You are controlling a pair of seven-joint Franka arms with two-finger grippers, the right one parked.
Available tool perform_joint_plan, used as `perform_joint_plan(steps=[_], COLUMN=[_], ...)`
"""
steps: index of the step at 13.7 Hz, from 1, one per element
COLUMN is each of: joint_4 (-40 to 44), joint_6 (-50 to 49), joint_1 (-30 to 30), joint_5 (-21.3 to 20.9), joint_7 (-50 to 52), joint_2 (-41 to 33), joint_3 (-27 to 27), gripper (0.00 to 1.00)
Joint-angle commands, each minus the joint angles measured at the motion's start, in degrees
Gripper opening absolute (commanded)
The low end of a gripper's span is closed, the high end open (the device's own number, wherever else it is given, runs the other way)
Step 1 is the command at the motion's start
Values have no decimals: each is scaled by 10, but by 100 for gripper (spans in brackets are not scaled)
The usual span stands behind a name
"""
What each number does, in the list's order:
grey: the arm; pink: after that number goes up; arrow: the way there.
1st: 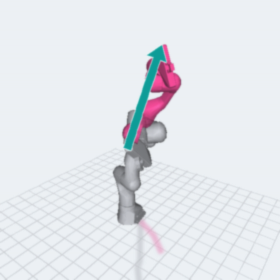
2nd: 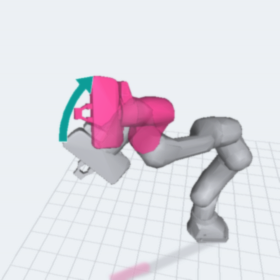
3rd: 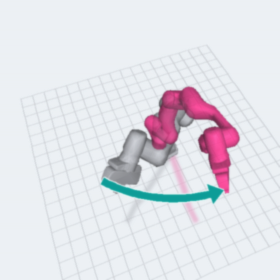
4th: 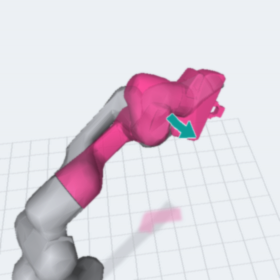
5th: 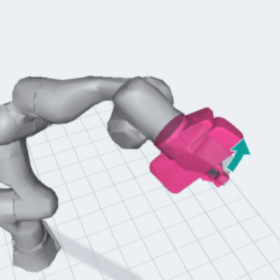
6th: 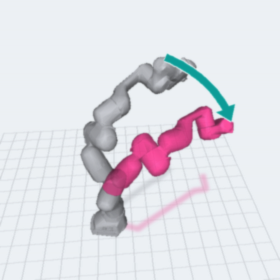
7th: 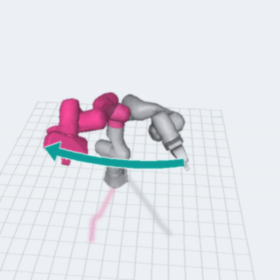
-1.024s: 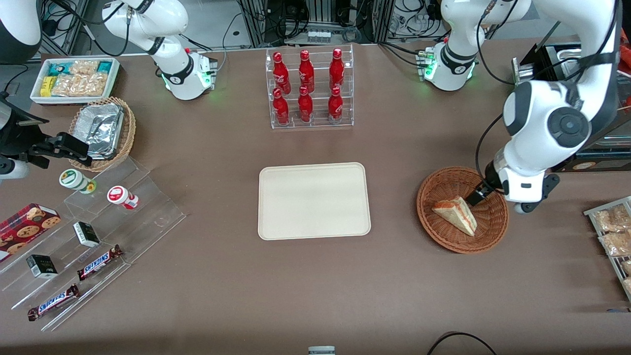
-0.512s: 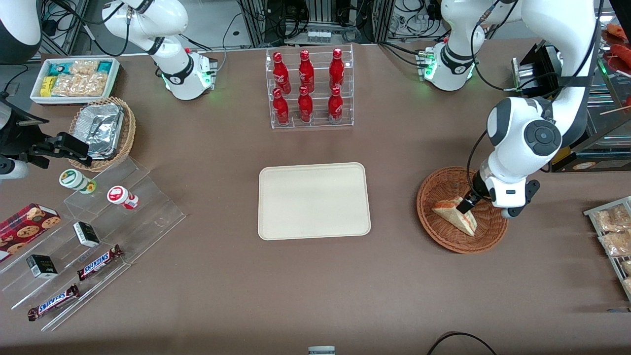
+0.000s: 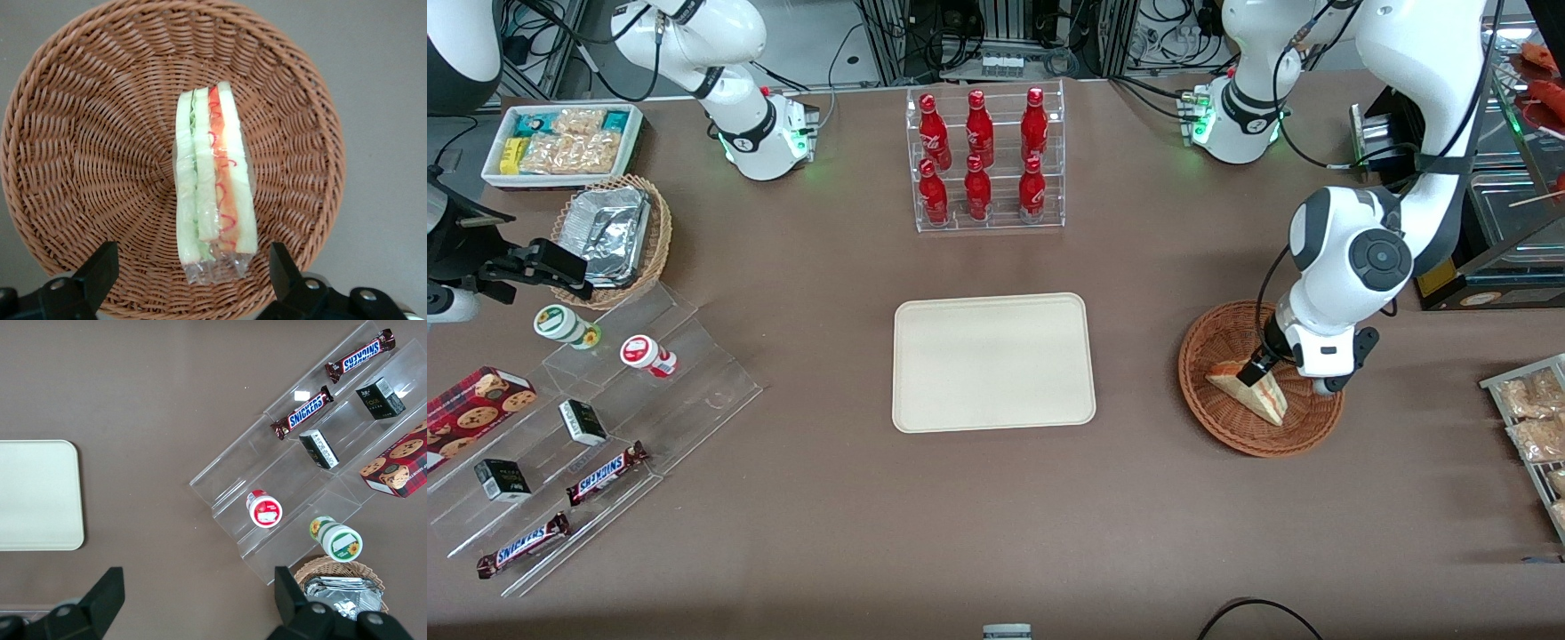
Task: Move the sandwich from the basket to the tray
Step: 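Lower the open left gripper around the sandwich and close it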
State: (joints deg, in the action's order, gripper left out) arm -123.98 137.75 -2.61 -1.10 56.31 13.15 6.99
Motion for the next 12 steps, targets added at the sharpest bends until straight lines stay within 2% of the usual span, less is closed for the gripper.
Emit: perform_joint_plan(steps=[1,6,7,9,10,11,12], joint_4=[-6,-1,1,22,27,29,34], joint_6=[29,62,63,62,62,62,60], joint_1=[6,6,6,7,6,6,6], joint_5=[-1,-1,-1,-1,-1,-1,-2], joint_7=[14,19,19,19,18,18,15], joint_2=[11,40,46,64,69,69,68], joint_3=[6,5,4,3,3,3,3], gripper=[100,99,89,45,30,18,10])
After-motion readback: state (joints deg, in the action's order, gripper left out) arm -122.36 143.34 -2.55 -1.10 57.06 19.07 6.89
